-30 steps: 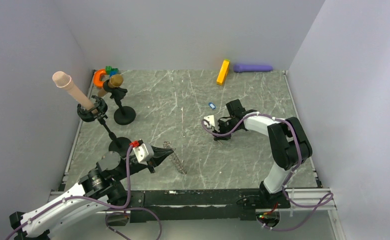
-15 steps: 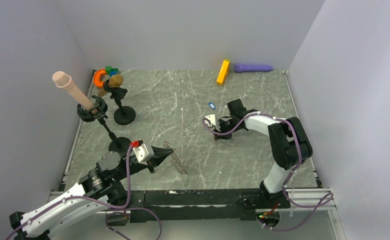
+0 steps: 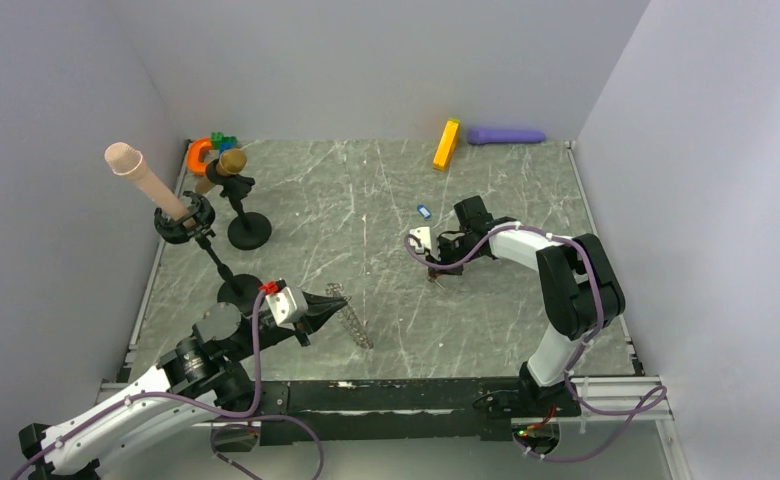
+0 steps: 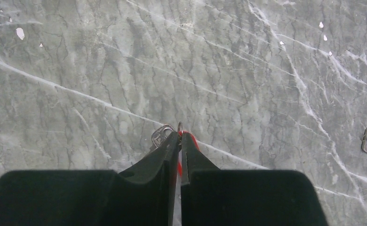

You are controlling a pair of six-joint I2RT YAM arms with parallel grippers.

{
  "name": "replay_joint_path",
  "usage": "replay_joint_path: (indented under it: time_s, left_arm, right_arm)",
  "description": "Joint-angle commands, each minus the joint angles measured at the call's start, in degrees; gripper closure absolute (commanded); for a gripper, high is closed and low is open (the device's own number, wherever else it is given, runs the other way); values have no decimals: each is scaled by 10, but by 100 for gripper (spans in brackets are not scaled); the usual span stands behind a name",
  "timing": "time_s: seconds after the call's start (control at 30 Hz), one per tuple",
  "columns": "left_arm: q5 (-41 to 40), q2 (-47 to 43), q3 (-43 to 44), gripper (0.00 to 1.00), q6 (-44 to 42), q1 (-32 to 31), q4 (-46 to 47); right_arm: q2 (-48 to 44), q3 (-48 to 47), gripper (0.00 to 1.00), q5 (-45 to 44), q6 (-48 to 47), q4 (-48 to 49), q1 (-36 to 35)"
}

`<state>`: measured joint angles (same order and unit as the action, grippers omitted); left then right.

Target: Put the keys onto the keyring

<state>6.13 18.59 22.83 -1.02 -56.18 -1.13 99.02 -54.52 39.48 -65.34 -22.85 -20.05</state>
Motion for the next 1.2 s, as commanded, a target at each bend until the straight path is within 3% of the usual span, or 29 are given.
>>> replay_joint_path:
  time_s: [0.0,1.17]
  left_arm:
    - [-7,-2,16,100,0,2,42]
    - [-9,-8,20,100,1,2,35]
  right_arm:
    - [1,-18,90,20,-5,-1,2]
    - [14,-22,83,-2,-18,-6,-8]
